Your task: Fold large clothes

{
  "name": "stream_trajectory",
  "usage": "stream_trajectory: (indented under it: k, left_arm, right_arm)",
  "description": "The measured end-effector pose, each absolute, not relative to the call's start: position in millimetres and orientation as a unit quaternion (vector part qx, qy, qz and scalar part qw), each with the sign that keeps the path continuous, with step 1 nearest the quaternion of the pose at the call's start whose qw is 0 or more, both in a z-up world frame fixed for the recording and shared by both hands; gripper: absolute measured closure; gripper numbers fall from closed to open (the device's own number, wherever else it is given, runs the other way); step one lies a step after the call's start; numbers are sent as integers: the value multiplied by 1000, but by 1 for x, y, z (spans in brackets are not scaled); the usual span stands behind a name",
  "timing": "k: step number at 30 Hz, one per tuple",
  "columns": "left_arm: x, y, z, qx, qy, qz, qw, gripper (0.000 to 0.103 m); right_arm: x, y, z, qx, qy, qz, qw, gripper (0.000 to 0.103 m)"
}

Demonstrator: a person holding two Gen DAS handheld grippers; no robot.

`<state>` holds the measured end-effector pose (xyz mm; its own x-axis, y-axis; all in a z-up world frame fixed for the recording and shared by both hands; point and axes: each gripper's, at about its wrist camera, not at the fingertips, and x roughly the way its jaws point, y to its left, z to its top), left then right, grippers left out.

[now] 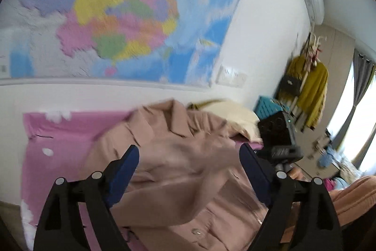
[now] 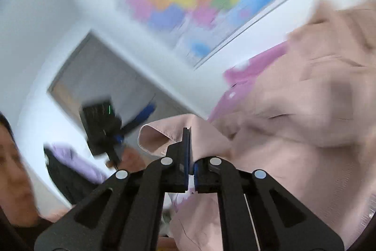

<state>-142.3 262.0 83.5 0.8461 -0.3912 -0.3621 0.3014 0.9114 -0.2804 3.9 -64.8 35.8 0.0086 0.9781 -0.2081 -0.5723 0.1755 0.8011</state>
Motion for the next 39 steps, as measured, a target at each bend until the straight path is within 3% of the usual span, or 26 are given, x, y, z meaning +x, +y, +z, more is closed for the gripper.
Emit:
stream_trajectory:
  k: [4,6,7,10,12,16,20,22,23,24,25,26,27,29,32,33,36,39]
  left_arm:
    - [-124,276,51,-126,264,-115,949,19]
    - [-109,280,25,-126,306,-88,939,20]
    - [-98,280,4,-129,338,-74,929,21]
    - [-76,280,-31,-129,386,-56,912,24]
    - [-64,278,-46,-128,403,-51,905,27]
    - [-42,275,-59,-130,415,-41,899,39]
    - [-31,266,-51,-117,400,-39,908,44]
    - [-27,260,-43,-108,390,-41,913,44]
    - [-26,257,-40,-105,387,-44,915,44]
    - [-24,255,-37,-103,385,-45,916,44]
    - [-22,252,-34,-101,383,-48,917,44]
    - [-21,250,-31,-99,380,-51,918,44]
    - [-21,249,-28,-97,376,-55,920,43]
    - [-22,247,-19,-95,364,-65,924,40]
    - [-32,255,4,-114,321,-87,936,22]
    - [-37,261,11,-127,302,-91,941,22]
    - [-47,275,25,-151,257,-96,950,18]
    - [-41,279,15,-137,282,-64,947,18]
  right_arm:
    - [26,-113,10,233,448,481,716,94]
    - [32,-132,-9,210,487,417,739,74]
    - [30,-137,-13,200,489,401,749,69]
    - [17,-143,-7,137,462,380,789,44]
    - [1,-131,9,69,421,391,816,20]
    - [-32,-86,11,-83,373,438,814,13]
    - [-62,-49,-14,-232,351,443,791,14]
    - [-66,-36,-30,-284,352,424,785,21]
    - [-64,-32,-36,-295,357,412,785,32]
    - [-57,-31,-40,-291,372,406,783,56]
    - [-51,-34,-39,-271,385,411,781,69]
    - [-44,-39,-33,-240,400,424,776,91]
    - [-34,-49,-22,-179,422,454,764,97]
    - [-17,-67,4,-77,431,502,746,99]
    - [19,-117,48,87,413,545,724,103]
    - [37,-141,60,137,399,537,730,102]
    - [80,-181,58,183,401,448,778,102]
    - [98,-197,32,187,434,390,790,97]
